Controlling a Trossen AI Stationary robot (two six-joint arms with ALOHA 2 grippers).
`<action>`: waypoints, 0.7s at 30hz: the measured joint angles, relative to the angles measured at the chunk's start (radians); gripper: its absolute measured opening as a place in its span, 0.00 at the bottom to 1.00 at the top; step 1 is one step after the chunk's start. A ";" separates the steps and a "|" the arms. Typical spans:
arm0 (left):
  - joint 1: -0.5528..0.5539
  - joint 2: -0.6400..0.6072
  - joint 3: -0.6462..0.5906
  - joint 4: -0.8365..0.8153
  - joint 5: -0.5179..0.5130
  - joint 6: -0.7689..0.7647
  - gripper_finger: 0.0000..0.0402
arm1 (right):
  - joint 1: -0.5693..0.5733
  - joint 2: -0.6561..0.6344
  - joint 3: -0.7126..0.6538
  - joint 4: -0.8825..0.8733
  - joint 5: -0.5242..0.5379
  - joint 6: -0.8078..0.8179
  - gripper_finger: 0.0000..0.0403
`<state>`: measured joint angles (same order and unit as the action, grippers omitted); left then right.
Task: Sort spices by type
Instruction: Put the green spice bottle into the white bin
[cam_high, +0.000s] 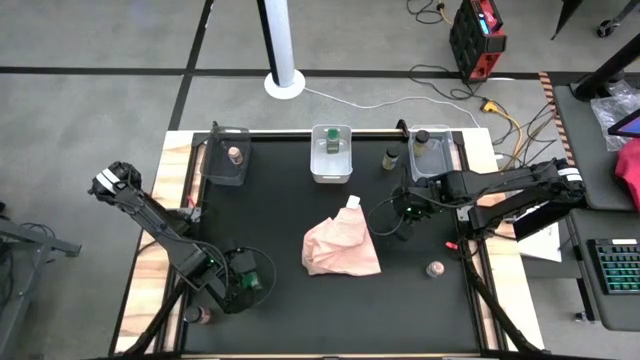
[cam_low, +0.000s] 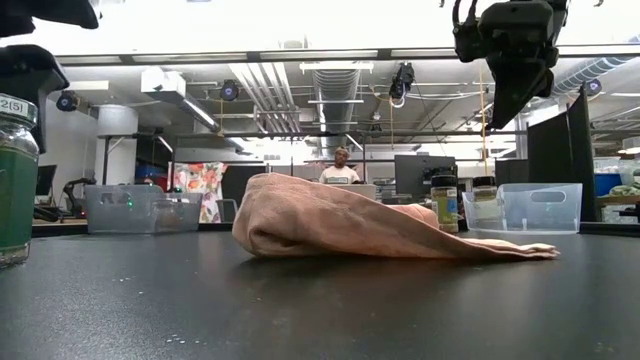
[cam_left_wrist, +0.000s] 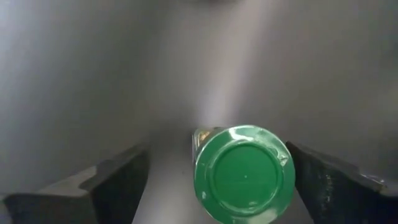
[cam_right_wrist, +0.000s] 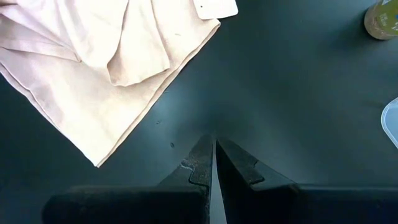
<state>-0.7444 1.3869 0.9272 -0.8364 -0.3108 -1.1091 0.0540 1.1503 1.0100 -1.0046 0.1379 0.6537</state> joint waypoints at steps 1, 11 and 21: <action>0.000 0.000 0.000 0.003 -0.008 0.005 0.87 | 0.000 0.000 0.000 0.000 0.000 0.000 0.03; 0.000 0.001 0.000 0.036 0.035 -0.002 0.63 | 0.000 0.000 0.000 0.001 0.017 -0.001 0.03; 0.000 0.002 0.000 0.043 0.047 0.004 0.47 | 0.000 0.000 0.000 0.001 0.026 -0.011 0.03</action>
<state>-0.7444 1.3884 0.9276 -0.7933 -0.2638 -1.1046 0.0540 1.1503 1.0100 -1.0039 0.1639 0.6422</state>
